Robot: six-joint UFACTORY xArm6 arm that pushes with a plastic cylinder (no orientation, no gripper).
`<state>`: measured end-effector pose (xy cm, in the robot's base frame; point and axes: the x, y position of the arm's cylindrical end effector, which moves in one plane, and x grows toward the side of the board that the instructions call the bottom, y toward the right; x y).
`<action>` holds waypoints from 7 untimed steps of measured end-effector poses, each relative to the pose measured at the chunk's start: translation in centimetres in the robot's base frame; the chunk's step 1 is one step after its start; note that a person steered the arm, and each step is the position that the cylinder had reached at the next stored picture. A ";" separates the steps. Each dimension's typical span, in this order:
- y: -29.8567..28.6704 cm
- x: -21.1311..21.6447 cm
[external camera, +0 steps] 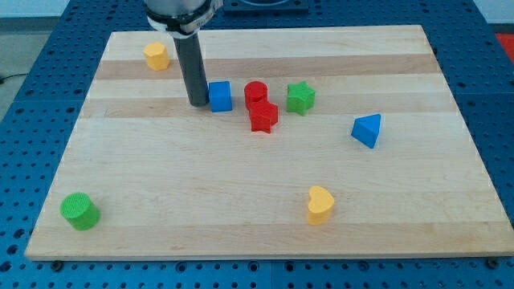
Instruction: Push the hexagon into the red circle
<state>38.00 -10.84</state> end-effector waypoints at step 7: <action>-6.2 -8.9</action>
<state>29.13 -17.08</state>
